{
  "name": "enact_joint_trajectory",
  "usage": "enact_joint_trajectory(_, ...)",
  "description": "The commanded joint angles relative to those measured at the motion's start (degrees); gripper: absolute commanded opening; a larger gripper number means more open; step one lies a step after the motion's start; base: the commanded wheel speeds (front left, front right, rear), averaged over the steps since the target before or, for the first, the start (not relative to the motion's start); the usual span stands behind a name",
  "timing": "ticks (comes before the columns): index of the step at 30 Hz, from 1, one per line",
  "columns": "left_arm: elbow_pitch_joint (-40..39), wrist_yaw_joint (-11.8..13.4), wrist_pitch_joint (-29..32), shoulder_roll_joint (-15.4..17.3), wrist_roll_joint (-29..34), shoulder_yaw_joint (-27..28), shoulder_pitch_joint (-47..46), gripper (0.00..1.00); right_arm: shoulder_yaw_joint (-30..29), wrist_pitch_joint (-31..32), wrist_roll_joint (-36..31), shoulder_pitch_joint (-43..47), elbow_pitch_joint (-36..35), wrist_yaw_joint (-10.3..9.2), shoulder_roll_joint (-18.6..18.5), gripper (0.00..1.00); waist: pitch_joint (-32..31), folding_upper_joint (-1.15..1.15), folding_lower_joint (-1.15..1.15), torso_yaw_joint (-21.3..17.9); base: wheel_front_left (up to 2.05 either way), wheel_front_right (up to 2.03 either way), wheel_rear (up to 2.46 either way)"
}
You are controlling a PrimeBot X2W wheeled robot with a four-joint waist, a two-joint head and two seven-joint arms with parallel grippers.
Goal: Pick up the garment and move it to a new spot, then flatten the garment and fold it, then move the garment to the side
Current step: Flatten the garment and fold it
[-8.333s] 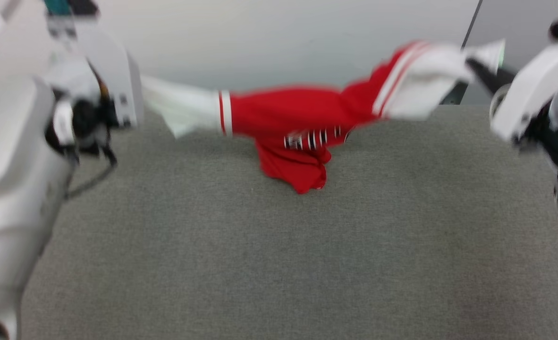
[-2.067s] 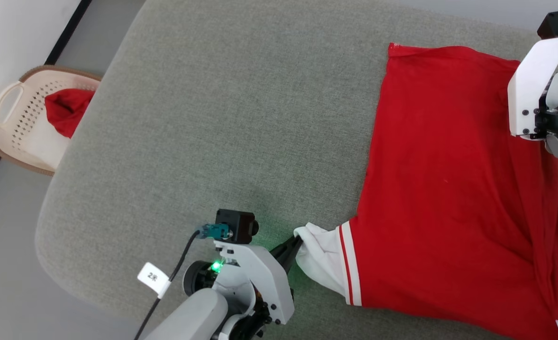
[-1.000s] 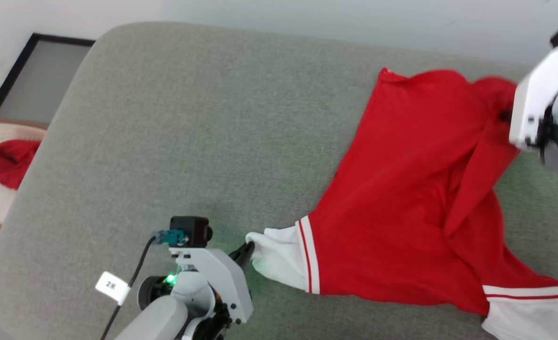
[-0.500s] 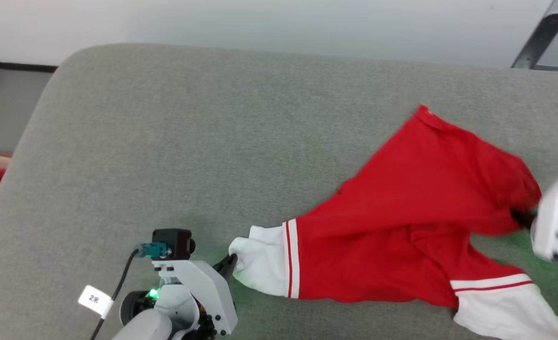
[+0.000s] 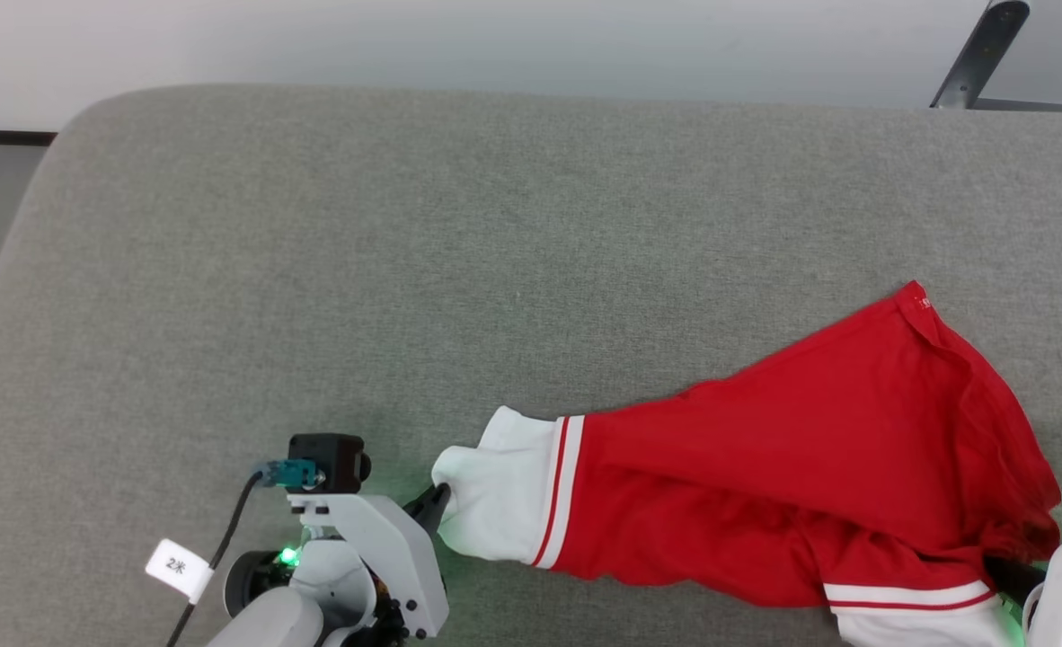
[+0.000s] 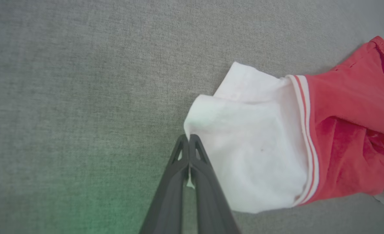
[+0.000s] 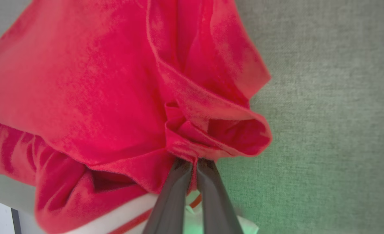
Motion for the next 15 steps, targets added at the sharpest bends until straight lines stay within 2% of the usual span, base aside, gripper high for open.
enact_joint_trajectory(1, 0.09, -0.10, -0.07, 0.10, 0.11, -0.07, -0.15, 0.00, -0.32, 0.55, -0.41, 0.96, -0.01, -0.06, 0.45, 0.00, 0.23, 0.00, 0.00, -0.23, 0.00, 0.00, 0.00)
enact_joint_trajectory(6, 0.59, -0.42, -0.11, -0.15, 0.15, -0.26, -0.69, 0.00, -0.53, 1.06, -3.34, 1.53, -0.71, -0.06, 1.46, 0.00, 0.62, 0.00, 0.00, -0.57, 0.00, 0.00, 0.00)
enact_joint_trajectory(7, 0.70, -0.50, -0.13, -0.11, 0.14, -0.26, -0.77, 0.00, -0.27, 0.96, -3.48, 1.44, -0.80, -0.06, 1.40, 0.41, 0.67, 0.00, 0.00, -0.65, 0.00, 0.00, 0.00)
enact_joint_trajectory(9, 0.80, -0.53, -0.19, -0.06, 0.08, -0.18, -0.92, 0.00, 0.17, 0.88, -3.72, 1.12, -1.24, -0.06, 1.30, 1.00, 0.69, 0.00, 0.00, -0.81, 0.00, 0.00, 0.00)
enact_joint_trajectory(15, 0.98, -0.40, -0.24, 0.04, -0.20, -0.06, -0.89, 0.00, 1.79, -0.30, -3.55, 1.75, -4.42, -0.05, 0.14, 1.00, 0.55, 0.00, 0.00, -1.56, 0.00, 0.00, 0.00)
